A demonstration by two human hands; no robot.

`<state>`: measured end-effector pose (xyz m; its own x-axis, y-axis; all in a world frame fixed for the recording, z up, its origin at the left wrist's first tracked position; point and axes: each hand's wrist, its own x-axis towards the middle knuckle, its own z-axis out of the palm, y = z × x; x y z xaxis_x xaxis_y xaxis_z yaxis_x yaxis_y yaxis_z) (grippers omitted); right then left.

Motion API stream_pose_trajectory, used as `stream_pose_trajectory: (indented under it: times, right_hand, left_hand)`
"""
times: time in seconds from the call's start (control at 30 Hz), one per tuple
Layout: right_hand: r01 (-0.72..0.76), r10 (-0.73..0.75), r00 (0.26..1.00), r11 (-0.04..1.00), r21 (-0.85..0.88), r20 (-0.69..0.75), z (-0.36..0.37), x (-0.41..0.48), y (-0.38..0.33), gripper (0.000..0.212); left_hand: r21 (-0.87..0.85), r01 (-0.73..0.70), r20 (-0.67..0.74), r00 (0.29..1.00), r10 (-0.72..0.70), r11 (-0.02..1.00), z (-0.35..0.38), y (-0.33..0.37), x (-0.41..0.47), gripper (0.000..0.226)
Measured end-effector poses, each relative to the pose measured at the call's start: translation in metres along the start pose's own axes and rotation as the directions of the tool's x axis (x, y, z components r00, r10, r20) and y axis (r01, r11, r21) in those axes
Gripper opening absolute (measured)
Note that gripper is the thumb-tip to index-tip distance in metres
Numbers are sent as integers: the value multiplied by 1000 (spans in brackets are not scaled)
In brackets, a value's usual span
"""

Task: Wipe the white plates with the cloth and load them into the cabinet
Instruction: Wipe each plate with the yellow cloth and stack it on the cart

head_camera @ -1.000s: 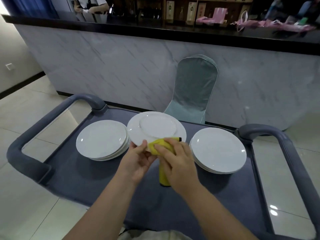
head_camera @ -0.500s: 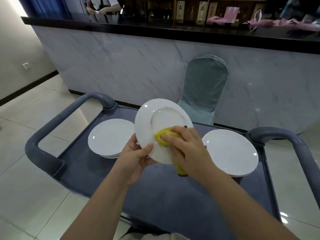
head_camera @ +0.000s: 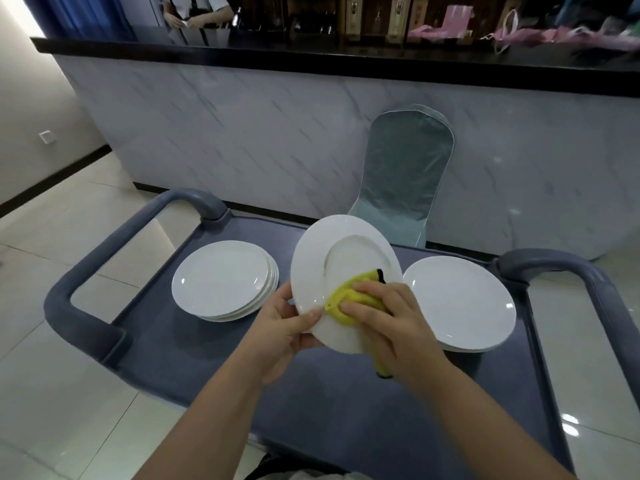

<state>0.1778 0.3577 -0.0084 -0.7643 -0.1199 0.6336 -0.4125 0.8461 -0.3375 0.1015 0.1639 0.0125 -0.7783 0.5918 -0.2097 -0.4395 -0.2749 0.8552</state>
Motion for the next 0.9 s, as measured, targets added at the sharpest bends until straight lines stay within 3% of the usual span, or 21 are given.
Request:
stream_pose_trajectory:
  times: [0.07,0.17,0.23,0.3,0.4,0.5,0.63,0.73,0.8,0.9]
  right_hand:
    - [-68,68,997,997,-34,-21,-14,-19,22,27]
    - [-309,291,944,945,-107,-153,-34,-7,50,25]
    - [-357,330,921,928,-105,-209,-34,20,47,27]
    - [-303,281,939,949,-87,-200,-22,36,27,28]
    - [-152,149,986,988,-40,-71,-6,15,0,27]
    - [-117,117,993,993,-28,8,-25,-31,17,29]
    - [-363,333,926,915,-178,-176,-60,-37,58,24]
    - [-494,440,856,851,-177,-273,-67,12,64,23]
    - [-363,320,923,907,-212,-215,-57,41,48,22]
    - [-32,36,999,965,-262,8,-43,54,30,20]
  left_hand:
    - [46,36,29,999,-37,998,-2,-6,0,54]
    - [145,54,93,993,-68,988,7,-15,4,59]
    - [197,40,120,991,-64,980,17,-18,9,57]
    - [201,29,115,992,-53,979,23,-18,15,57]
    - [121,37,100,994,-49,992,20,-14,25,49]
    - [114,73,145,986,-89,991,12,-14,28,54]
    - [197,100,266,952,-151,975,17,-15,30,60]
    - [311,90,323,926,-194,946,34,-19,34,59]
    - [340,82,300,935,-191,937,48,-24,36,59]
    - [229,129,246,951,-185,965,56,-29,41,60]
